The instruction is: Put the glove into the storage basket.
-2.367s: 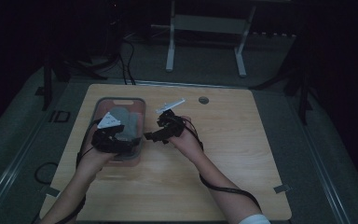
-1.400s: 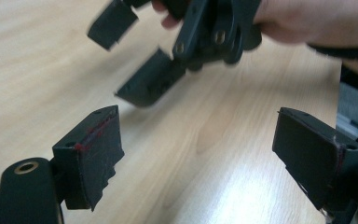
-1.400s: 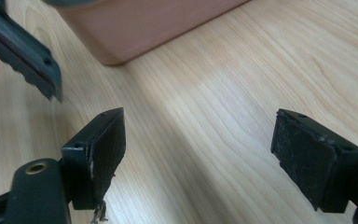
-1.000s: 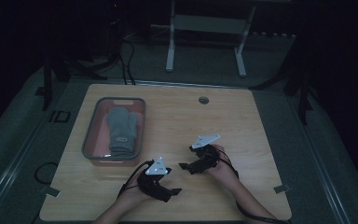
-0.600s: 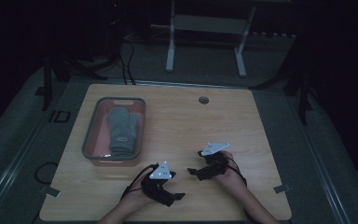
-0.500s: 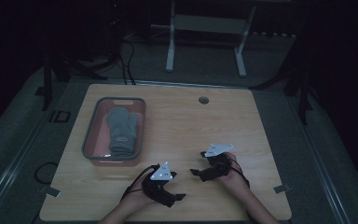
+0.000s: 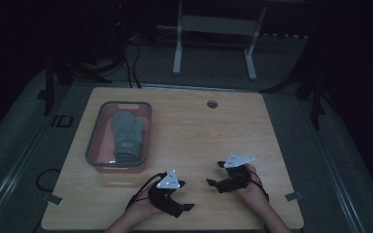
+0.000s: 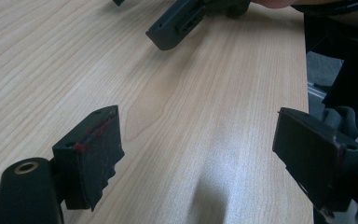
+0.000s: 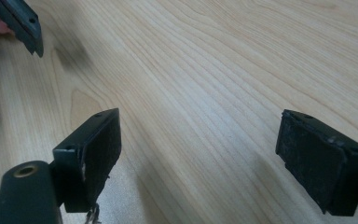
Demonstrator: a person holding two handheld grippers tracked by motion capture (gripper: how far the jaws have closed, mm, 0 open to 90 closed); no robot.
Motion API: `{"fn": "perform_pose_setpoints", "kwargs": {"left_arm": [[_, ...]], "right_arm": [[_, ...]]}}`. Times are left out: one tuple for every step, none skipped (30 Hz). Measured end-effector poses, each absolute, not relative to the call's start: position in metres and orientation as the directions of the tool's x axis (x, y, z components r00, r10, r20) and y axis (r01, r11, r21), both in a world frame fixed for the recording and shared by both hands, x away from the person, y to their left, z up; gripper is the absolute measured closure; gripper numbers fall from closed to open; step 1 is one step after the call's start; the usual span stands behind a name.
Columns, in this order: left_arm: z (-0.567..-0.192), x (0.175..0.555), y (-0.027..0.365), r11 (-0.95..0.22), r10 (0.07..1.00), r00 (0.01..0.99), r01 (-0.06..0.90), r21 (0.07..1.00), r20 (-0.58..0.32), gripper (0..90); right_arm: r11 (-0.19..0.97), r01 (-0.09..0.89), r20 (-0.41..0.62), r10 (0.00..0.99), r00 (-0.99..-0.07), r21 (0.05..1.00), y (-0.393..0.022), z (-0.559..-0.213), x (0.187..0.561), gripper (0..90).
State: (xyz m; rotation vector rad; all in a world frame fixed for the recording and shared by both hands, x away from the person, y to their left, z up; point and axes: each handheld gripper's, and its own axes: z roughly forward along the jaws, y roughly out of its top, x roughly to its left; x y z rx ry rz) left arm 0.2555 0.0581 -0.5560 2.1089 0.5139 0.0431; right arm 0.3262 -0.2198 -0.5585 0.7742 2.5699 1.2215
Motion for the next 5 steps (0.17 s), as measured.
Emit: {"fn": "perform_pose_setpoints", "kwargs": {"left_arm": [[-0.5564, 0.2555, 0.0584, -0.474, 0.378, 0.91, 0.348, 0.809, -0.17, 16.1], [-0.5568, 0.2553, 0.0585, -0.475, 0.378, 0.91, 0.347, 0.809, -0.169, 16.1], [-0.5573, 0.2549, 0.0584, -0.476, 0.377, 0.911, 0.345, 0.809, -0.167, 16.1], [-0.5577, 0.2549, 0.0582, -0.478, 0.376, 0.911, 0.348, 0.807, -0.17, 16.1], [-0.5578, 0.2548, 0.0581, -0.477, 0.377, 0.91, 0.348, 0.807, -0.17, 16.1]], "right_arm": [[0.525, 0.372, 0.045, 0.533, -0.845, 0.766, -0.2195, -0.5587, 0.326, 14.3], [0.527, 0.372, 0.044, 0.532, -0.845, 0.764, -0.219, -0.559, 0.3258, 14.3], [0.532, 0.372, 0.042, 0.532, -0.846, 0.761, -0.2185, -0.5591, 0.3256, 14.3], [0.533, 0.37, 0.039, 0.532, -0.846, 0.761, -0.2182, -0.5592, 0.3254, 14.3], [0.533, 0.369, 0.036, 0.534, -0.845, 0.761, -0.218, -0.5594, 0.3256, 14.4]]}}
